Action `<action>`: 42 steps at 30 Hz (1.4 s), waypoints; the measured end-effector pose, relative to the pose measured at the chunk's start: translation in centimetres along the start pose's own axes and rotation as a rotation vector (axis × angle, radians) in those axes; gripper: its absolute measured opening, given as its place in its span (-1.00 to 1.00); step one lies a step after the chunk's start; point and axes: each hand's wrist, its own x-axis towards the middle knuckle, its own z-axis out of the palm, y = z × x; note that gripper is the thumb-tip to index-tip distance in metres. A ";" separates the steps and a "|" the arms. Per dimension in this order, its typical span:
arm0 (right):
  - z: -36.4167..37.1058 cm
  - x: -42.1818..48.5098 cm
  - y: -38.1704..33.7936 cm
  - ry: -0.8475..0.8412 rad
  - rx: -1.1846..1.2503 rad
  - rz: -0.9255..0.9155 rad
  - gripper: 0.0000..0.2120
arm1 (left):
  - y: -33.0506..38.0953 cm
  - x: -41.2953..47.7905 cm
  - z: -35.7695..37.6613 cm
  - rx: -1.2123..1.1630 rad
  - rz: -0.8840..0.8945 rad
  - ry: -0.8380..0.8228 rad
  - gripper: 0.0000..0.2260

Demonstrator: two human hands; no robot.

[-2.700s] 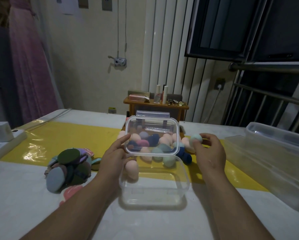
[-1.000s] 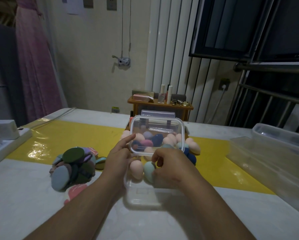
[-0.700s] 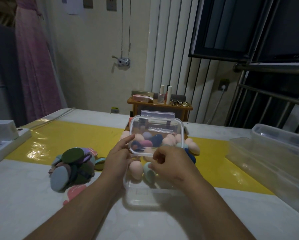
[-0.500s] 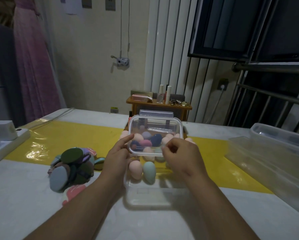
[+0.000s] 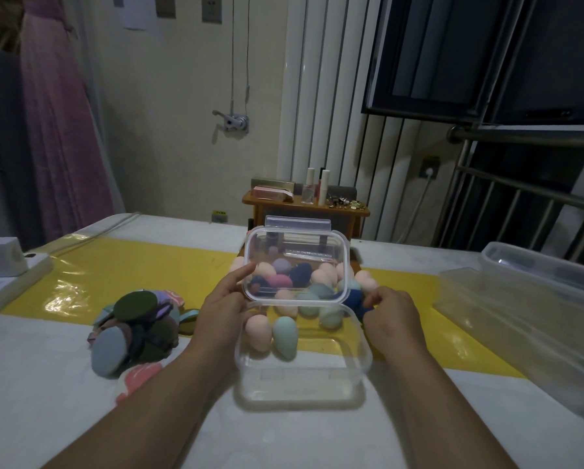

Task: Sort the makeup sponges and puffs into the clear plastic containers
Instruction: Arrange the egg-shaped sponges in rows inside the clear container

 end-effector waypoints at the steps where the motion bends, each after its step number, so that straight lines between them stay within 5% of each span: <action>1: 0.0 0.0 0.0 -0.019 -0.021 0.011 -0.80 | 0.0 0.0 0.0 0.005 -0.003 0.002 -0.46; 11: 0.2 -0.2 0.2 -0.164 -0.092 0.061 -0.75 | 0.2 -0.4 0.2 0.002 -0.004 -0.004 -0.47; 23: -0.4 0.0 0.2 0.015 0.080 0.074 -0.80 | 0.5 -0.9 0.3 0.004 -0.012 -0.018 -0.48; 29: -1.5 -1.1 -1.5 0.134 0.289 -0.074 -0.88 | 0.4 -1.0 0.4 -0.024 0.003 -0.007 -0.48; 42: -1.3 -3.1 -3.4 0.001 0.398 -0.266 -0.78 | 0.2 -0.5 0.1 -0.017 -0.008 -0.013 -0.47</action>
